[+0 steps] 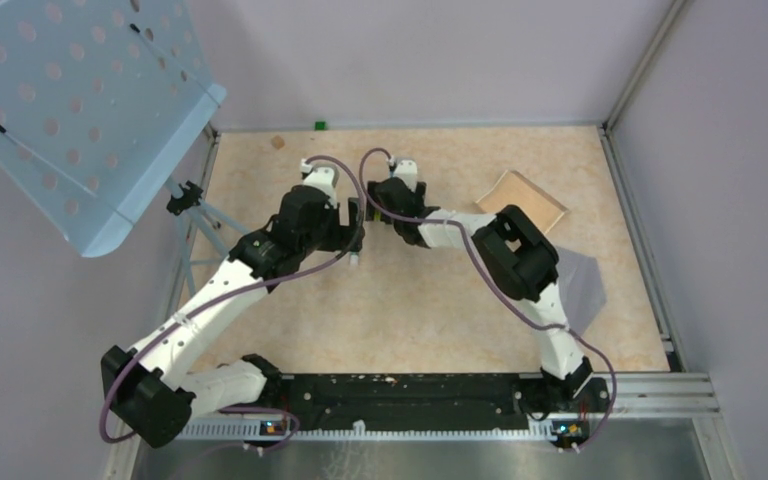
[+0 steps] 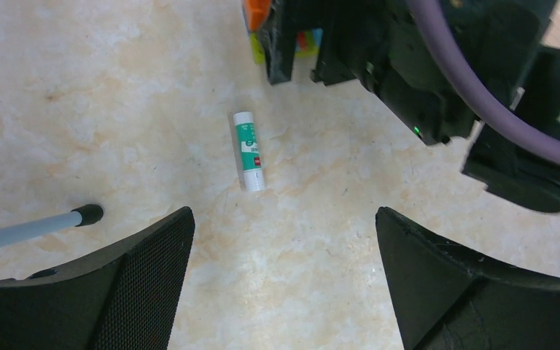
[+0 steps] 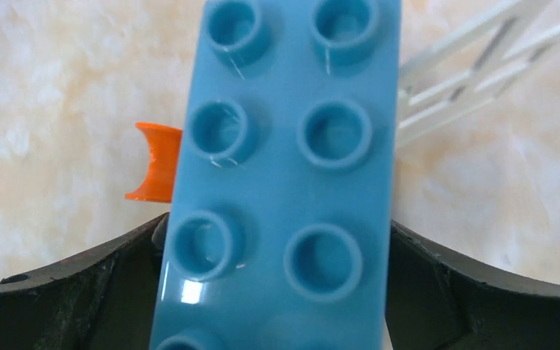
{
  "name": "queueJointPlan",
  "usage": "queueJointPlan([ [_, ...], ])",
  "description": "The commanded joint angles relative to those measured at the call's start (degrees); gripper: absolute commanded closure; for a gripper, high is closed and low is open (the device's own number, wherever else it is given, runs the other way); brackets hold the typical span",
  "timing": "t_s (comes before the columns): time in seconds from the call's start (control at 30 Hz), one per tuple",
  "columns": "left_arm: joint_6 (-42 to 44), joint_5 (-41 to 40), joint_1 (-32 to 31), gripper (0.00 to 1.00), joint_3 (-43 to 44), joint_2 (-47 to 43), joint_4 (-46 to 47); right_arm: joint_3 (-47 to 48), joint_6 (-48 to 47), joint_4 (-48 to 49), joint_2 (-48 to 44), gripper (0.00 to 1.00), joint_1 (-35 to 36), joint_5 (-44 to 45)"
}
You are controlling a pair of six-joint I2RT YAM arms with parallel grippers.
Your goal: Place the letter into the envelope and seal it
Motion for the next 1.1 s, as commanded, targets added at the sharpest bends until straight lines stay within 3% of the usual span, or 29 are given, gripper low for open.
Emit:
queueJointPlan([
  [0.0, 0.3, 1.5, 0.7, 0.01, 3.4, 0.1, 1.8, 11.8, -5.1, -8.9, 8.4, 0.02, -0.2, -5.8],
  [0.27, 1.2, 3.4, 1.5, 0.01, 8.4, -0.7, 0.8, 42.0, -1.1, -22.0, 25.6, 0.04, -0.4, -16.5],
  [0.4, 1.5, 4.5, 1.6, 0.01, 9.6, -0.8, 0.8, 49.9, -0.6, -24.4, 28.7, 0.03, -0.5, -18.0],
  [0.73, 2.0, 4.7, 1.9, 0.01, 9.0, -1.6, 1.5, 46.9, -3.1, -21.5, 18.2, 0.01, -2.4, -24.5],
  [0.93, 2.0, 4.8, 2.3, 0.01, 9.1, -2.4, 1.7, 48.8, -2.6, -26.9, 12.9, 0.01, -3.4, -26.4],
  [1.07, 1.7, 5.3, 2.4, 0.01, 9.1, -2.8, 1.7, 44.7, -2.4, -28.8, 8.6, 0.01, -3.7, -27.0],
])
